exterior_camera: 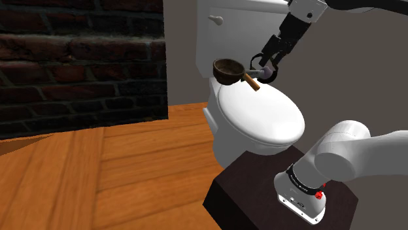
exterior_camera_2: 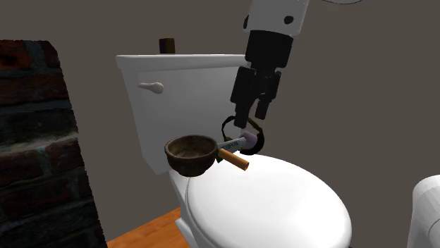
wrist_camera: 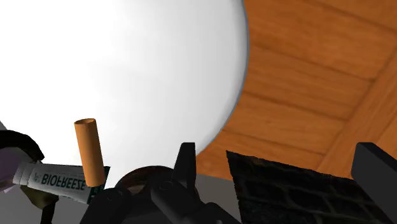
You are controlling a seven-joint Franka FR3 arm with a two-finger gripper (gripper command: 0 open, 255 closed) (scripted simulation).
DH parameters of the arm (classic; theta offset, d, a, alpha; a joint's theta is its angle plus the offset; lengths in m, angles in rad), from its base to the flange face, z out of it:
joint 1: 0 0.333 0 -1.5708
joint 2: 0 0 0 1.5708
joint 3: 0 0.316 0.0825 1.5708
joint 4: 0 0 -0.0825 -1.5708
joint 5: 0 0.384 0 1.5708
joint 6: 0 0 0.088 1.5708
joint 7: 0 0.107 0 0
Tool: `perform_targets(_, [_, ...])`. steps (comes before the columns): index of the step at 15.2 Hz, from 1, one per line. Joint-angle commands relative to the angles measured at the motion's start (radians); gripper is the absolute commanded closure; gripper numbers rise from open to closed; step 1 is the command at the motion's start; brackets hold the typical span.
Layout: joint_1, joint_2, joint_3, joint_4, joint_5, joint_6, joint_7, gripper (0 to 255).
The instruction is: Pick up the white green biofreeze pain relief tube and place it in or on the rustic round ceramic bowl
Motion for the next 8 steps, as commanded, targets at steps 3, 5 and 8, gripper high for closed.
perform_targets(3, [0.004, 0.025, -0.049, -0.007, -0.034, 0.009, -0.095, 0])
perform_targets(5, [0.008, 0.057, -0.097, -0.007, -0.068, 0.021, -0.188, 0])
perform_targets(8, [0.015, 0.12, -0.168, 0.005, -0.116, 0.043, -0.328, 0])
